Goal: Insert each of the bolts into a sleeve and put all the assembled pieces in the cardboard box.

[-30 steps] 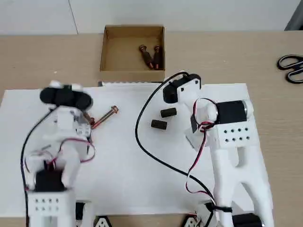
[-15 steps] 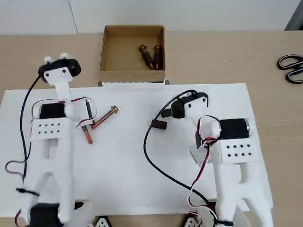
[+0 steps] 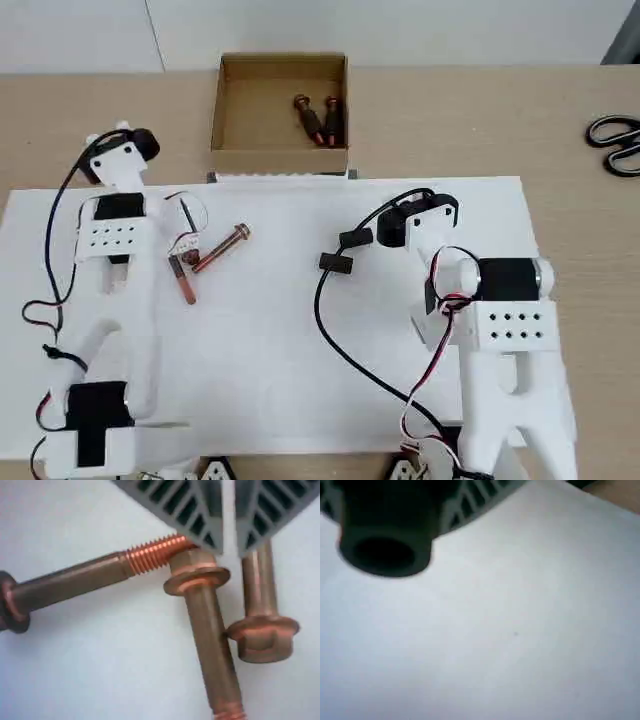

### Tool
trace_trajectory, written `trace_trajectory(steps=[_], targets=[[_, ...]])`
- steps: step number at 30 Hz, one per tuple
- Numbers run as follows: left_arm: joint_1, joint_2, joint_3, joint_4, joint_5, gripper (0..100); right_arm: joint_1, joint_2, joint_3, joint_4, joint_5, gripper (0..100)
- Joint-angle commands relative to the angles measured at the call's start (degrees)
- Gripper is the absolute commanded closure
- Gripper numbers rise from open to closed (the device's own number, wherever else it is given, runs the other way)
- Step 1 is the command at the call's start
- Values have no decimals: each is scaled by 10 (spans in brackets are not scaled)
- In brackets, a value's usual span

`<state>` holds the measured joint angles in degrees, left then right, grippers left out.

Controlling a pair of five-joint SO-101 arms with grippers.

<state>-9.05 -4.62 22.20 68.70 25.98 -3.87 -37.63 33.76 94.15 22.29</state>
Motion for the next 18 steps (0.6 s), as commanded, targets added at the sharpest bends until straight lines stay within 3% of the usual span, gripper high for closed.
trace_trajectory(steps=[1,12,18], targets=[[-18,-2,-23,-8,18,928,6,-15,-3,-6,-3,995],[-30,1,-21,-11,23,900,6,-15,-3,-7,-4,995],[-32,75,-23,-12,24,902,6,-15,-3,-7,-4,995]])
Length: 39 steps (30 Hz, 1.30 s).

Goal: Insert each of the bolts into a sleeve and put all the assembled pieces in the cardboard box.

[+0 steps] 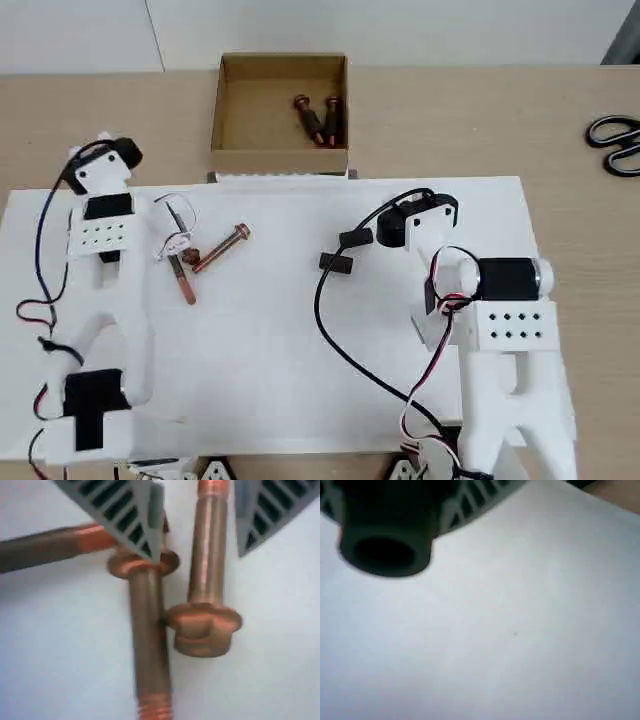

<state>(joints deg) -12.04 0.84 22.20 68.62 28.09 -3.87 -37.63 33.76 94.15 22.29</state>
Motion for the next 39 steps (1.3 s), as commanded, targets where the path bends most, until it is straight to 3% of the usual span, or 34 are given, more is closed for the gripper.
trace_trajectory(steps=[1,18,24,32,35,39], targets=[[-3,32,-24,-13,3,903,6,-15,-3,-7,-4,995],[-2,92,-26,-79,3,904,6,-15,-3,-7,-4,995],[-1,133,-50,-67,0,987,6,-15,-3,-7,-4,995],[2,128,-54,-63,-1,994,6,-15,-3,-7,-4,995],[2,127,-80,-26,-1,994,1,-15,-5,-2,-4,995],[4,127,-181,93,-2,994,1,-16,-15,15,-5,995]])
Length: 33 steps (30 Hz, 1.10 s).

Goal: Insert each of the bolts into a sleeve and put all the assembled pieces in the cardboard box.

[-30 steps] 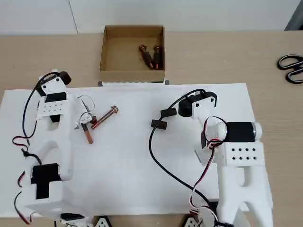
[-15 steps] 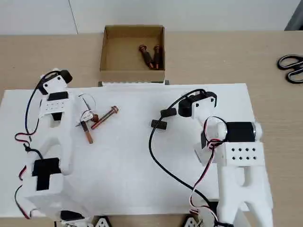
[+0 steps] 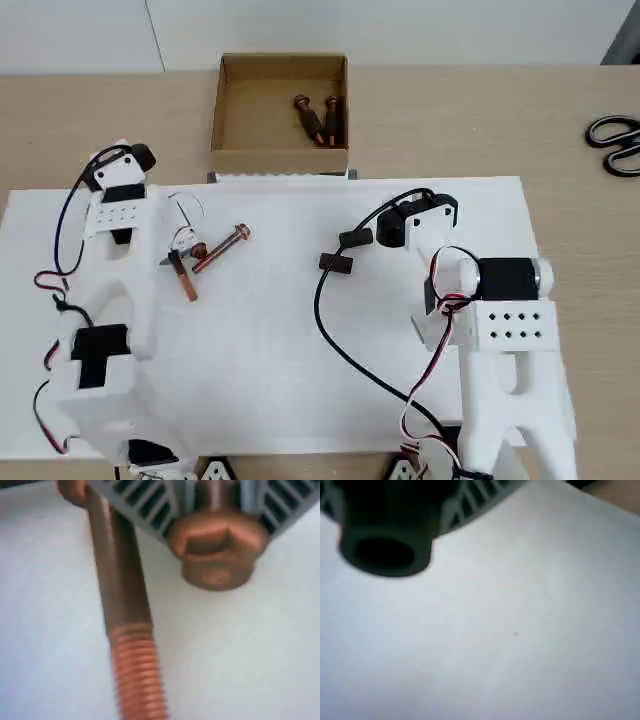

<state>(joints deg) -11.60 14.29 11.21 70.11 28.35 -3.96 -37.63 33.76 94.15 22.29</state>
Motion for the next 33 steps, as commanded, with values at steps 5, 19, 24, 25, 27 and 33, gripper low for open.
trace_trajectory(steps=[5,19,24,25,27,33], targets=[[35,-7,-206,215,-80,994,6,-16,-57,33,-105,995],[127,-53,-416,302,-113,995,7,-98,-174,28,-148,996],[164,-149,-422,299,-90,995,6,-160,-174,24,-178,996],[169,-166,-422,298,-79,995,5,-167,-174,23,-186,996],[178,-192,-422,293,-62,995,5,-182,-170,11,-199,996],[181,-251,-387,271,13,995,4,-247,-68,-91,-202,996]])
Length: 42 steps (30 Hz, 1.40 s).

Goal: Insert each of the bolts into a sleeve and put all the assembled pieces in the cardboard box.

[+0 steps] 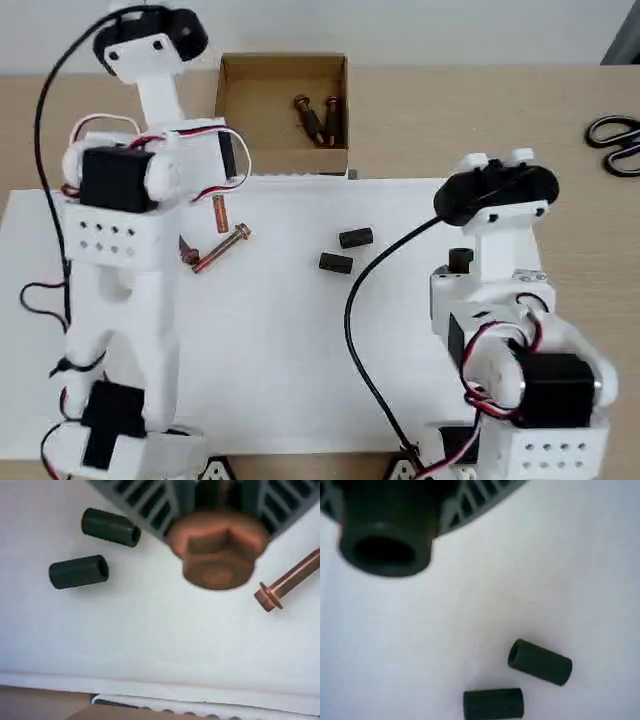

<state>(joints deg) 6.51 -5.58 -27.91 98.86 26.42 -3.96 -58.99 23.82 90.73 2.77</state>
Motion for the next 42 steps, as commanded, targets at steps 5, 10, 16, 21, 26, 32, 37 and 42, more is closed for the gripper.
trace_trajectory(steps=[5,10,16,21,26,32,37,42], targets=[[4,-129,105,-86,31,995,3,-128,159,-165,-1,996],[4,-240,266,-184,-27,995,3,-226,270,-237,39,996],[4,-391,492,-317,-24,995,-23,-306,355,-262,41,996],[4,-532,666,-453,12,995,-86,-345,420,-318,38,996],[4,-668,835,-556,14,995,-149,-371,493,-385,38,996],[5,-819,994,-644,15,994,-237,-411,569,-447,38,996],[6,-932,1090,-675,15,994,-296,-448,602,-452,39,996],[58,-988,1160,-675,23,994,-336,-449,626,-454,40,996]])
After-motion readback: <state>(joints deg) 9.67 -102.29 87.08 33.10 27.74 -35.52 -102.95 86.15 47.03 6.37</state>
